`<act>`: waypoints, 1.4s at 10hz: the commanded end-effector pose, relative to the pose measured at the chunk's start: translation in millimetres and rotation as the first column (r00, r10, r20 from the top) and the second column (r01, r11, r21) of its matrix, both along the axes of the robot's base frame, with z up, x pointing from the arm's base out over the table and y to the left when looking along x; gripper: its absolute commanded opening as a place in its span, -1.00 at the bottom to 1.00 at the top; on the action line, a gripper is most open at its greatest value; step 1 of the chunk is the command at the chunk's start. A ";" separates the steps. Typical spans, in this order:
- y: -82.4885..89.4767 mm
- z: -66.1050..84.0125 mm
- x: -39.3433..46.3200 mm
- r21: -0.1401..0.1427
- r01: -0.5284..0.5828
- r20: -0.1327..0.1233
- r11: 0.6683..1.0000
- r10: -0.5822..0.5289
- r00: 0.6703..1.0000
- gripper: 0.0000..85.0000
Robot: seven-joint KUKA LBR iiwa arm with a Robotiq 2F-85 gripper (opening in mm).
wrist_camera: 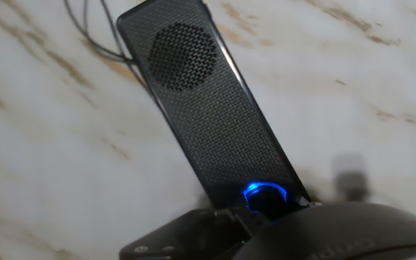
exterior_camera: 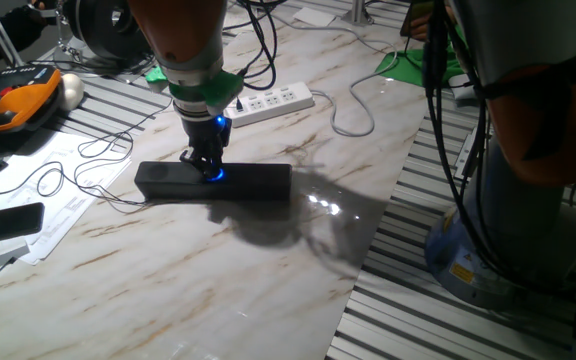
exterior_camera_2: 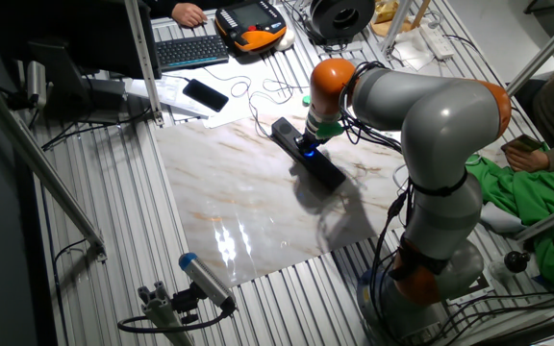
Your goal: Turn the knob to increase the volume of the speaker
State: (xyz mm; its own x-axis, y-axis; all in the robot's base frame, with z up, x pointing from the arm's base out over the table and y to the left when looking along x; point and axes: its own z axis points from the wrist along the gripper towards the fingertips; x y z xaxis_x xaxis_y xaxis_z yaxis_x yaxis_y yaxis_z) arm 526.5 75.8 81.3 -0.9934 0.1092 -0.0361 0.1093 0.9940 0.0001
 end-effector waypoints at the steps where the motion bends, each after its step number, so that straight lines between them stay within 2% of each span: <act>1: -0.2 0.0 0.0 0.001 0.043 0.000 0.999 -0.043 0.999 -1.00; 7: -0.2 0.2 0.0 0.026 0.255 -0.005 0.967 -0.255 0.967 -1.00; 14: 0.7 0.4 -0.1 0.054 0.387 -0.007 0.921 -0.387 0.922 -1.00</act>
